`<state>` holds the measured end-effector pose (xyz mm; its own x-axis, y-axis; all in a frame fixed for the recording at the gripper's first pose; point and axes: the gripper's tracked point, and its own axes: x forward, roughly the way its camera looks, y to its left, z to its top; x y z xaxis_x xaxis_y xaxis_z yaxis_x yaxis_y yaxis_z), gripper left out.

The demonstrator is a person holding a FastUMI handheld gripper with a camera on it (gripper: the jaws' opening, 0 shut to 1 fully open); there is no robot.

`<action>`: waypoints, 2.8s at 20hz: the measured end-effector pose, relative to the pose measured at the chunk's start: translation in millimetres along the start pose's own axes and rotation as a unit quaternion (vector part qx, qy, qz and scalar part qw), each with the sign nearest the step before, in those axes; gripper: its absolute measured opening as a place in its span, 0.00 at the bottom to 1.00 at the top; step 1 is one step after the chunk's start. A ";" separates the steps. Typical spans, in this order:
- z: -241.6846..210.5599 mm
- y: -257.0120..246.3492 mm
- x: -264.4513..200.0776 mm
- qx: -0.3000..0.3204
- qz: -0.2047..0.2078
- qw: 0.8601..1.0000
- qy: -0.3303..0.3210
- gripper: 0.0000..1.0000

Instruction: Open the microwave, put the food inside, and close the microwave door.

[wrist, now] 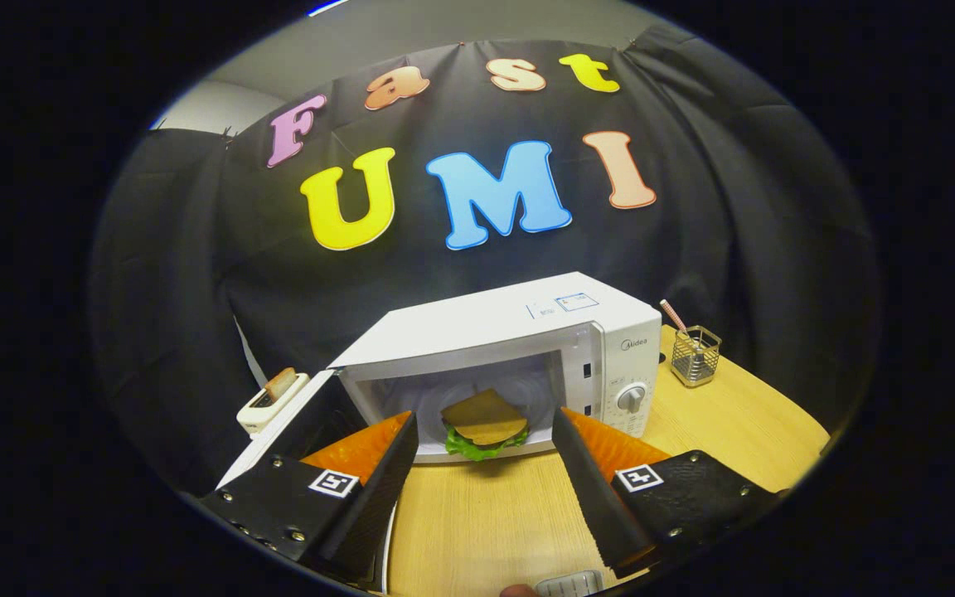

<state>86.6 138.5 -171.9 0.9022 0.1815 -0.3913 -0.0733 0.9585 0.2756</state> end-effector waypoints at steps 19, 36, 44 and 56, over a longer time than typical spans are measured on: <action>52.2 117.9 -119.6 -0.047 0.160 0.982 -0.085 0.91; 0.4 249.4 -153.7 -0.097 0.333 0.937 -0.041 0.01; -64.7 281.2 -151.4 -0.120 0.388 0.913 0.034 0.01; -153.8 266.9 -137.1 -0.151 0.372 0.907 0.129 0.01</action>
<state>-122.1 403.2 -179.7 0.4284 0.8111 -0.3984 -0.7693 0.5586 0.3100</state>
